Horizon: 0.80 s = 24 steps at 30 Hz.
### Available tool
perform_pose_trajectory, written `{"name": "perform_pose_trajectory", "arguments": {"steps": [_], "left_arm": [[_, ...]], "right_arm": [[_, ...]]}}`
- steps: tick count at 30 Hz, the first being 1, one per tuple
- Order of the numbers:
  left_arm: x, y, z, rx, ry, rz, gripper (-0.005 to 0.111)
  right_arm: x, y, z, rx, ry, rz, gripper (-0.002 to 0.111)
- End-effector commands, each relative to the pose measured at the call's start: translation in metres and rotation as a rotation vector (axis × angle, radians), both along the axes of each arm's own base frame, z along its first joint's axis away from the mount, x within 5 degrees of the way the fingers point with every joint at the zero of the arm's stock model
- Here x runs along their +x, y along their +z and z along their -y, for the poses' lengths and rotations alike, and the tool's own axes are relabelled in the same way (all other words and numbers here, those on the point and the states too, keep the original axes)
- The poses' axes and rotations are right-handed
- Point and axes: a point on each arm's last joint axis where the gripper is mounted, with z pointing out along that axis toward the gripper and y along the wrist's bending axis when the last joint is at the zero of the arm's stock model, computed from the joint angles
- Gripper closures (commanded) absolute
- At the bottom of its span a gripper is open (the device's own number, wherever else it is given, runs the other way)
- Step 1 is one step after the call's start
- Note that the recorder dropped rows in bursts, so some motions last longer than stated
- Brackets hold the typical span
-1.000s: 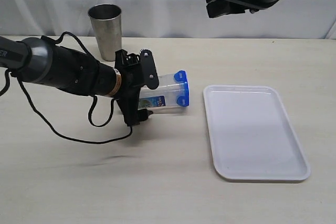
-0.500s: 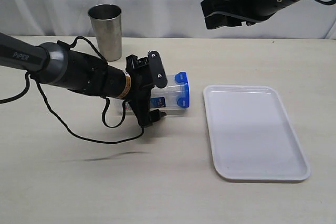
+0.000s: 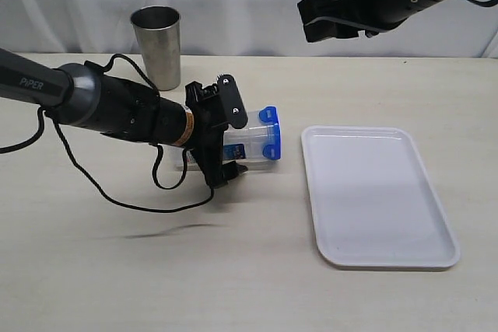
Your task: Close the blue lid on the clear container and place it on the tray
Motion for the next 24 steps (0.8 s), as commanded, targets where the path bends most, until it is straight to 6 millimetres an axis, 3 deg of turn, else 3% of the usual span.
{"name": "perform_pose_trajectory", "arguments": {"steps": [1,4,7,10,16,20,24], "left_arm": [[-0.002,-0.005,0.002,-0.011,-0.019,-0.015,0.004],[-0.002,-0.005,0.002,-0.019,-0.025,-0.017,0.005],[-0.002,-0.005,0.002,-0.019,-0.025,-0.017,0.016],[-0.002,-0.004,0.003,-0.023,-0.027,-0.019,0.041],[-0.002,-0.004,0.003,-0.104,0.098,-0.109,0.105],[-0.004,0.004,0.006,-0.16,0.104,-0.132,0.107],[-0.009,0.026,0.014,-0.263,0.019,-0.132,0.107]], "right_arm": [[0.0,0.003,0.002,0.004,-0.002,0.023,0.073],[0.0,0.003,0.002,0.003,-0.001,0.02,0.073],[0.0,0.003,0.002,0.003,-0.001,0.02,0.073],[-0.001,0.002,0.002,0.001,0.001,0.013,0.073],[-0.002,0.0,0.002,-0.005,0.008,-0.008,0.073],[-0.003,0.002,0.003,-0.019,0.01,0.0,0.073],[-0.006,0.013,0.016,0.003,-0.039,0.023,0.073]]}}
